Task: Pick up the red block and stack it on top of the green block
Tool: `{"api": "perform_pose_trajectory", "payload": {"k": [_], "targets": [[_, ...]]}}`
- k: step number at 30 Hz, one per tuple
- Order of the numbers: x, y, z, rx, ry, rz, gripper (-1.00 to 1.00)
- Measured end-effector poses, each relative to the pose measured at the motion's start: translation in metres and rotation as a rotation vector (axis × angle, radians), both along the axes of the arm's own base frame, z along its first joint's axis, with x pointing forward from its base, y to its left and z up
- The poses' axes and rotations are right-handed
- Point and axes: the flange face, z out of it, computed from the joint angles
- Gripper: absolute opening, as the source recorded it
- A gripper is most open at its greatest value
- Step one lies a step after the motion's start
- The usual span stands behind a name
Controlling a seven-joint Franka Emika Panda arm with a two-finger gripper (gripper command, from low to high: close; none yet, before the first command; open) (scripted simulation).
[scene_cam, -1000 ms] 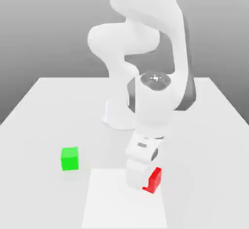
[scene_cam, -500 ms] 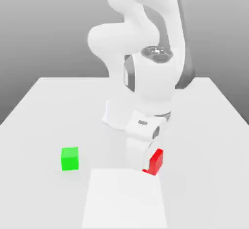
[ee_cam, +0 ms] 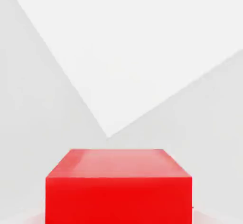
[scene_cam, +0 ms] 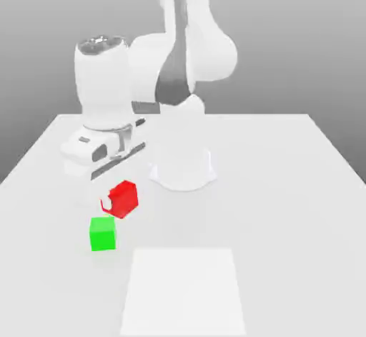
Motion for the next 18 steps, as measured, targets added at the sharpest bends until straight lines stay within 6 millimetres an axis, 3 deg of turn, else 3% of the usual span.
{"api": "perform_pose_trajectory", "payload": {"k": [2,11,18], "targets": [[-0.008,-0.008,-0.003,0.011,-0.001,0.0,-1.0],[-0.003,0.0,-0.036,0.085,-0.001,0.014,-1.0],[-0.008,-0.007,-0.061,0.038,-0.005,-0.002,-1.0]]}}
